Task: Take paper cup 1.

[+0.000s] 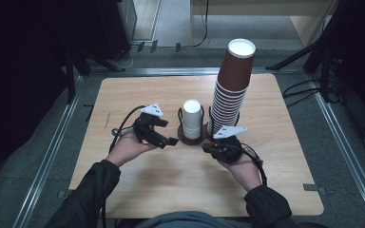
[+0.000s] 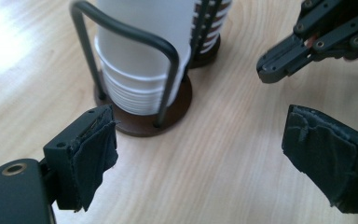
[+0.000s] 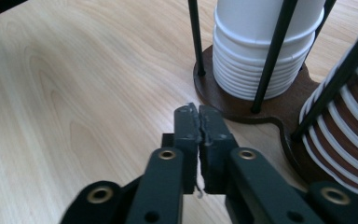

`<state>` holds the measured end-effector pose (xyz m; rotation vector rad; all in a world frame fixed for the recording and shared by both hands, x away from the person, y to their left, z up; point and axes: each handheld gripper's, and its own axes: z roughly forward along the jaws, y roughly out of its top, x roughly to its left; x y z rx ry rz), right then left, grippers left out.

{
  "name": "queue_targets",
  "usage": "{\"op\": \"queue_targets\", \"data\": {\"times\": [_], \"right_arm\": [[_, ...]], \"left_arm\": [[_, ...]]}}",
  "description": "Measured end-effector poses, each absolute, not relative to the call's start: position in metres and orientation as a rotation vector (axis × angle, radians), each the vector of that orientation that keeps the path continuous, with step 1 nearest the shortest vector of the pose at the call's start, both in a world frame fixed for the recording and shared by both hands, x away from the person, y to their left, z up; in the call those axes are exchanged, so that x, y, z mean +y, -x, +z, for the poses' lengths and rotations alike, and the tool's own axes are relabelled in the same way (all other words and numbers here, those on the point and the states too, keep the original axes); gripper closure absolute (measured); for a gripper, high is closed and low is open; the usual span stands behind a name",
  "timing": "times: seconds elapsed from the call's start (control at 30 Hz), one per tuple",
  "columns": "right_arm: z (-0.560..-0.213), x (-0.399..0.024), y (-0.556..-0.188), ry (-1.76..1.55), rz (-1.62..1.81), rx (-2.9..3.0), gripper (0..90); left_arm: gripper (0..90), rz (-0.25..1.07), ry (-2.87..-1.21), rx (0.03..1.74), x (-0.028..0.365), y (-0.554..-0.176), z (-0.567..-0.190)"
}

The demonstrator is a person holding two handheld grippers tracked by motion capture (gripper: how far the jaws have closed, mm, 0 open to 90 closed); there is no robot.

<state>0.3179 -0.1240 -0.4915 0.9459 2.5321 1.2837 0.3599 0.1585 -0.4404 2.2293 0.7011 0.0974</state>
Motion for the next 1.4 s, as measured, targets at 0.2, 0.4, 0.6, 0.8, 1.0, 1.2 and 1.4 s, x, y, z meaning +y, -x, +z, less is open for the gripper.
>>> {"op": "queue_targets", "data": {"times": [0.2,0.4,0.6,0.8,1.0,1.2,1.4], "right_arm": [[-0.496,-0.115,-0.326,-1.018,1.301,2.476,90.0],[-0.500,-0.106,-0.329,-1.056,1.296,2.400,90.0],[-0.503,-0.095,-0.335,-1.086,1.296,2.347,90.0],[-0.510,-0.088,-0.339,-1.120,1.294,2.315,90.0],[-0.514,-0.086,-0.345,-1.146,1.297,2.295,90.0],[-0.515,-0.085,-0.347,-1.151,1.297,2.292,89.9],[-0.517,-0.082,-0.348,-1.152,1.281,2.301,89.9]], "left_arm": [[12.9,0.099,-2.235,0.684,0.156,-0.379,-0.423],[14.0,0.113,-2.256,0.657,0.146,-0.397,-0.410],[14.0,0.123,-2.252,0.615,0.131,-0.411,-0.400],[14.0,0.105,-2.265,0.603,0.118,-0.422,-0.400],[14.1,0.118,-2.270,0.590,0.107,-0.425,-0.403],[15.6,0.124,-2.277,0.592,0.102,-0.428,-0.407],[25.6,0.141,-2.285,0.569,0.100,-0.426,-0.407]]}}
